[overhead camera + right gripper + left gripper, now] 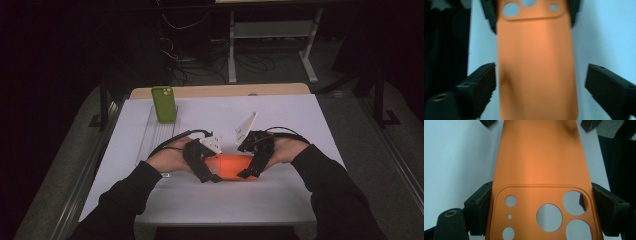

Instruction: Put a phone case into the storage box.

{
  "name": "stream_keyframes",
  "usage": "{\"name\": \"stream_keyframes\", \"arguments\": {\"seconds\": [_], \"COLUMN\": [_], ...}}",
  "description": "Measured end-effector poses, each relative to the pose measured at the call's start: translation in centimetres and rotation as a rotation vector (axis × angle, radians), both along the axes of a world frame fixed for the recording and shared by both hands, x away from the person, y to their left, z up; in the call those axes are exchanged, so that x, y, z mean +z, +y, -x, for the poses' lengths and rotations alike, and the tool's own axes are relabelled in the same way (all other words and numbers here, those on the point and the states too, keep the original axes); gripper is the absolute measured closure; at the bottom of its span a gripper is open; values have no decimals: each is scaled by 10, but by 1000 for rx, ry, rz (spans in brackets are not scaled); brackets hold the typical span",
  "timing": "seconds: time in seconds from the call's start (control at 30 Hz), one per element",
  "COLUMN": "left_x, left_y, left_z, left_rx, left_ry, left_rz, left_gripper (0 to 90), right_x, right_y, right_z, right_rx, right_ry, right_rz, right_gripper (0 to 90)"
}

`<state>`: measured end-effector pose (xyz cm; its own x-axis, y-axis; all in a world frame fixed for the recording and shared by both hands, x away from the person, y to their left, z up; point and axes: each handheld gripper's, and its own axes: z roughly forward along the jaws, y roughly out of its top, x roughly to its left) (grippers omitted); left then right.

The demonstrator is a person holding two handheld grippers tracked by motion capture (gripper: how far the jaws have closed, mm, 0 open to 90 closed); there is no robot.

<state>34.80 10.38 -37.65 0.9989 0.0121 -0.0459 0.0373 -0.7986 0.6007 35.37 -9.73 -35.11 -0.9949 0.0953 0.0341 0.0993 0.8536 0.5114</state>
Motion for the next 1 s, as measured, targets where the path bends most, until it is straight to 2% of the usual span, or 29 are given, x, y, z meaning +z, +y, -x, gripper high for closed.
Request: {"name": "stream_keyframes", "arguments": {"seconds": [0.13, 0.17, 0.27, 0.3, 0.33, 0.37, 0.43, 0.57, 0.6, 0.67, 0.7, 0.73, 0.77, 0.83, 0.9, 0.93, 1.0], "left_x": [-6, -8, -12, -13, -14, -14, -15, -15, -17, -19, -19, -21, -22, -21, -20, -18, -17], "left_y": [3, 3, 5, 5, 4, 4, 4, 7, 7, 9, 12, 12, 13, 17, 17, 20, 20], "left_z": [3, 2, 3, 3, 4, 5, 6, 4, 5, 5, 4, 5, 5, 4, 6, 5, 6], "left_rx": [102, 140, 210, 231, 253, 271, 333, 406, 437, 465, 453, 482, 485, 461, 486, 462, 480], "left_ry": [-4, 13, 22, 18, 16, 12, 12, -16, -5, 13, 9, 19, 21, 13, 23, 19, 34], "left_rz": [7, 12, 24, 21, 21, 18, 11, -31, -22, -2, -22, -1, 0, -23, 5, -18, 6], "left_gripper": [160, 160, 160, 160, 160, 159, 159, 159, 159, 159, 159, 159, 158, 158, 158, 158, 158], "right_x": [0, -1, -4, -6, -7, -8, -11, -20, -23, -29, -32, -34, -36, -40, -44, -45, -49], "right_y": [-17, -22, -39, -42, -46, -48, -52, -58, -59, -58, -58, -57, -56, -55, -54, -53, -51], "right_z": [-2, -3, -3, -2, 1, 2, 2, 8, 10, 15, 18, 22, 25, 30, 34, 36, 37], "right_rx": [-96, -132, -260, -291, -363, -409, -461, -533, -545, -582, -588, -598, -599, -598, -599, -601, -595], "right_ry": [-4, -13, -48, -42, -25, -5, -21, -34, -31, -33, -36, -43, -56, -73, -106, -110, -137], "right_rz": [-110, -131, -217, -247, -280, -301, -302, -337, -331, -307, -305, -302, -301, -310, -323, -330, -325], "right_gripper": [68, 69, 89, 93, 98, 94, 86, 64, 56, 57, 58, 58, 58, 58, 64, 66, 65]}}
